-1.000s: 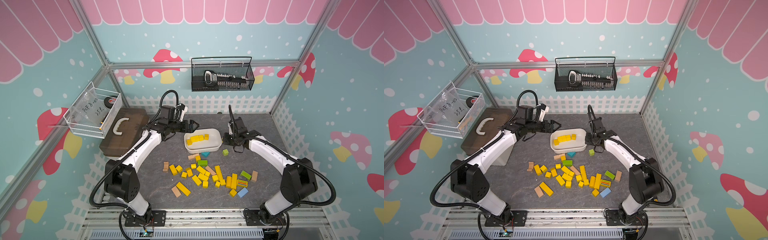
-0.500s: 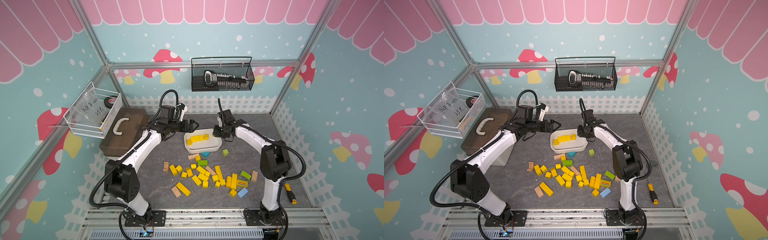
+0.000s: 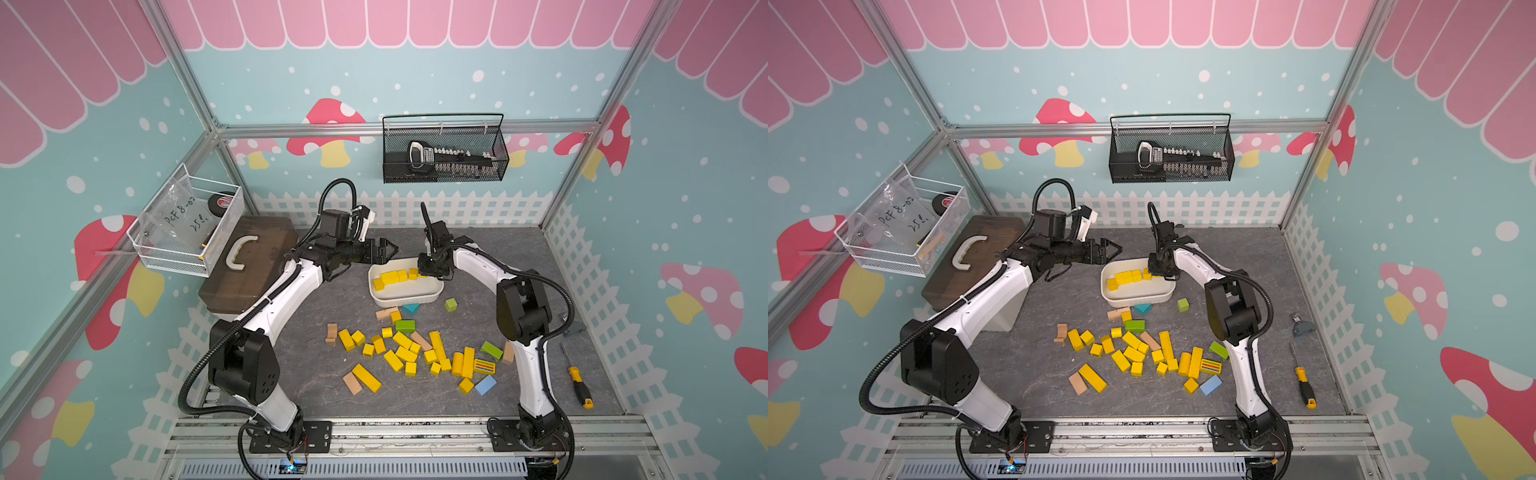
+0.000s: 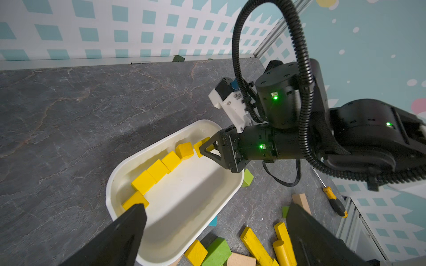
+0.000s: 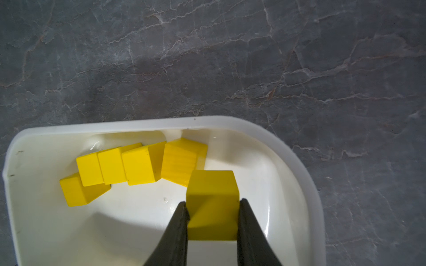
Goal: Pick out the yellow building blocks
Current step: Place the building block in the storage box.
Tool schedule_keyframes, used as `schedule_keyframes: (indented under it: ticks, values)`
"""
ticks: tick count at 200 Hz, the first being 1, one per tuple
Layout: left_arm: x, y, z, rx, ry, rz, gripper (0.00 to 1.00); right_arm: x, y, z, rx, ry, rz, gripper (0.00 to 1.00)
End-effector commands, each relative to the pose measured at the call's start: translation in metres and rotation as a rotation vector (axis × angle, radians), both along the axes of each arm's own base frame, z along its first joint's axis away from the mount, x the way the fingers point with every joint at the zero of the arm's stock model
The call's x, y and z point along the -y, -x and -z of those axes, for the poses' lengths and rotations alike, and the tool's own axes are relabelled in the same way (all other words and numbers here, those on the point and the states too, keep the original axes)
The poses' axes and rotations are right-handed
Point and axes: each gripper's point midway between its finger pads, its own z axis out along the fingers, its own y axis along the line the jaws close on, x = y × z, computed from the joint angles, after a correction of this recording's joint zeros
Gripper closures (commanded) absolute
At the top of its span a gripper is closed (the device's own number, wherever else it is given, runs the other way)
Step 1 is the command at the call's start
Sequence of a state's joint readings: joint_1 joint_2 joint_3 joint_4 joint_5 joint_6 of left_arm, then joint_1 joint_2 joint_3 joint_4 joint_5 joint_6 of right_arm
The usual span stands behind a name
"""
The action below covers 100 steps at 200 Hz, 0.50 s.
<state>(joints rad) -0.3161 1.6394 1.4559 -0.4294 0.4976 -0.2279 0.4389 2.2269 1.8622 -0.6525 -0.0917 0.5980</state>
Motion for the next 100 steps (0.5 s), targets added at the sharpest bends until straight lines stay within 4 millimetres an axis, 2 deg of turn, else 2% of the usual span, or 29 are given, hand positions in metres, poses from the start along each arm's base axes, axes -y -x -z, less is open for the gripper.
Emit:
schedule_keyframes:
  ticks: [1, 55, 100]
  values:
    - [-0.001, -0.002, -0.011, 0.024, 0.003, 0.007, 0.0, 0.004, -0.003, 0.008, -0.013, 0.055, 0.004, 0.75]
    - [-0.001, -0.002, -0.01, 0.02, 0.004, 0.005, 0.0, 0.001, -0.01, 0.02, -0.028, 0.067, 0.003, 0.75]
    - [-0.002, -0.002, -0.009, 0.019, 0.003, 0.005, 0.0, -0.01, -0.017, 0.017, -0.018, 0.036, -0.008, 0.75]
